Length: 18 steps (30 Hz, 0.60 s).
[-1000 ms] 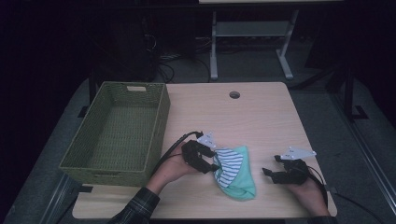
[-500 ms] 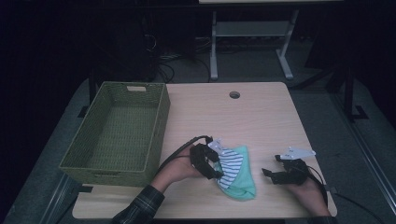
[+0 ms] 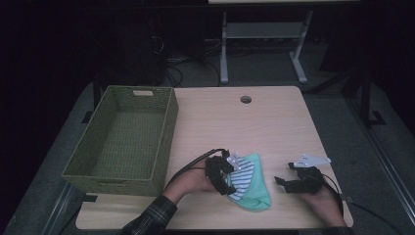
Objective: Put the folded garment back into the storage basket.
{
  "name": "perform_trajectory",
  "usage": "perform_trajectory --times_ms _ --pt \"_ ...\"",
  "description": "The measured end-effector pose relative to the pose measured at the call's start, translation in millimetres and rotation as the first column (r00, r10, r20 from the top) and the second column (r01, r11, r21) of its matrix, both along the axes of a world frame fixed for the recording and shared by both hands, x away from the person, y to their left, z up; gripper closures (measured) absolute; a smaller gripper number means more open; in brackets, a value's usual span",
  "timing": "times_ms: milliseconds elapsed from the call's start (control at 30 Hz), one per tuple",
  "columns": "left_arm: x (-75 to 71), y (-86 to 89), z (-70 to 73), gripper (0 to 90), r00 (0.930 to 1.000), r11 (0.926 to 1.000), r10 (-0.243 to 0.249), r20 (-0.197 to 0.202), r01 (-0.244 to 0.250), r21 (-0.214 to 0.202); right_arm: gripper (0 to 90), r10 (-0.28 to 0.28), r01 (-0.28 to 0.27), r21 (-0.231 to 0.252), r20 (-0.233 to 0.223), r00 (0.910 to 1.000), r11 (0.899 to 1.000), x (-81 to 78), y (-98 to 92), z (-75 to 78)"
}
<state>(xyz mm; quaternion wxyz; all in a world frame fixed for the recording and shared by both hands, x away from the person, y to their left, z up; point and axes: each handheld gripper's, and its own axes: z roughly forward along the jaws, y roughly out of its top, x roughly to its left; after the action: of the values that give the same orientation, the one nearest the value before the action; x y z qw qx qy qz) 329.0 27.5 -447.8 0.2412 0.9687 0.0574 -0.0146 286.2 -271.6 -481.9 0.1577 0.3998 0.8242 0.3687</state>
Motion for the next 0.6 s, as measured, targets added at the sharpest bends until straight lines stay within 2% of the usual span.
perform_trajectory --times_ms 200,367,433,600 --pt "-1.6 -0.8 -2.4 22.0 0.9996 0.9999 -0.011 0.026 0.011 0.010 20.6 -0.002 0.002 0.000 0.000 1.0000 1.000 0.1 0.2 0.0" --pt "-3.5 -2.1 -2.1 24.4 0.9988 0.9997 -0.009 0.048 0.008 0.025 20.6 -0.004 0.004 0.000 0.000 1.0000 1.000 0.1 0.3 0.0" --pt "-4.2 -2.5 -1.6 27.4 0.9985 0.9996 -0.006 0.055 0.004 0.028 20.6 -0.004 0.004 0.000 0.000 1.0000 1.000 0.1 0.3 0.0" --pt "-5.2 -3.1 1.1 46.3 0.9980 0.9997 0.010 0.062 -0.011 0.019 20.7 -0.004 0.004 0.000 -0.001 1.0000 1.000 0.1 0.4 0.0"
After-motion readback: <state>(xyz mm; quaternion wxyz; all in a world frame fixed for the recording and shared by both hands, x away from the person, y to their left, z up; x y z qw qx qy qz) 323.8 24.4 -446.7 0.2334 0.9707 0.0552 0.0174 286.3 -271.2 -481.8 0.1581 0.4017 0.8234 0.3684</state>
